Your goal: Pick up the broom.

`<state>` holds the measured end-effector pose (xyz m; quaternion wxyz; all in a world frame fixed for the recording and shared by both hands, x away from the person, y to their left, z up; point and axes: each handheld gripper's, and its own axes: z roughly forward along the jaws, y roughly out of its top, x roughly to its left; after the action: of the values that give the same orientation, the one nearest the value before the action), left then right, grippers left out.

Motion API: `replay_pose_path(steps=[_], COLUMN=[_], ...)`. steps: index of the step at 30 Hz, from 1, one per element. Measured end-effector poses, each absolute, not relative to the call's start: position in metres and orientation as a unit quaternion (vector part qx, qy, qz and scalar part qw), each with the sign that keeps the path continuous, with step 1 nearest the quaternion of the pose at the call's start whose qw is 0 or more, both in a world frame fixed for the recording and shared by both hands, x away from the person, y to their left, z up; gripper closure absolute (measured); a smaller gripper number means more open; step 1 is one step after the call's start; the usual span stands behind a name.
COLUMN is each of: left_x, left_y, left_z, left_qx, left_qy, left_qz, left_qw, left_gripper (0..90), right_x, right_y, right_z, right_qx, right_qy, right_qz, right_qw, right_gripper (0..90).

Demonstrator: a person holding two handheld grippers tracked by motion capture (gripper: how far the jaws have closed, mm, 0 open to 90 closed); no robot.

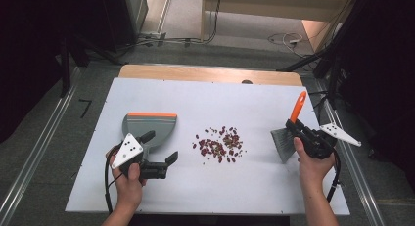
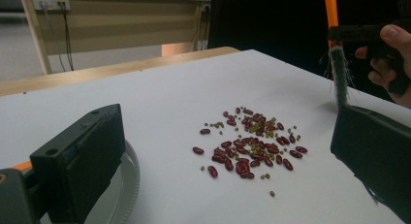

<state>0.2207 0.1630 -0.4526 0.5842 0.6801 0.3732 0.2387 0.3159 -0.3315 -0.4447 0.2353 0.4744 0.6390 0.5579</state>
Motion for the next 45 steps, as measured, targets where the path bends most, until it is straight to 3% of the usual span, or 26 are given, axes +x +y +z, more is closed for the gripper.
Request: replay_pose_path(steps=[15,33,45], left_x=[0.225,0.234,0.240], left_y=[0.145,0.107,0.069], left_z=[-0.447,-0.438,-0.430], left_qx=[0.688,0.711,0.730], left_qy=[0.353,0.321,0.310], left_qz=[0.231,0.162,0.142], left_qw=[0.590,0.605,0.593], left_gripper=[0.0,0.0,9.6], right_x=[0.303,0.292,0.282], right_y=[-0.313,-0.259,-0.230], right_z=[-0.419,-0.407,-0.403], right_qx=[0.432,0.381,0.357], right_qy=[0.623,0.647,0.657], right_qz=[0.606,0.622,0.631], right_qw=[0.241,0.222,0.206], right_gripper=[69.3,69.3,69.3])
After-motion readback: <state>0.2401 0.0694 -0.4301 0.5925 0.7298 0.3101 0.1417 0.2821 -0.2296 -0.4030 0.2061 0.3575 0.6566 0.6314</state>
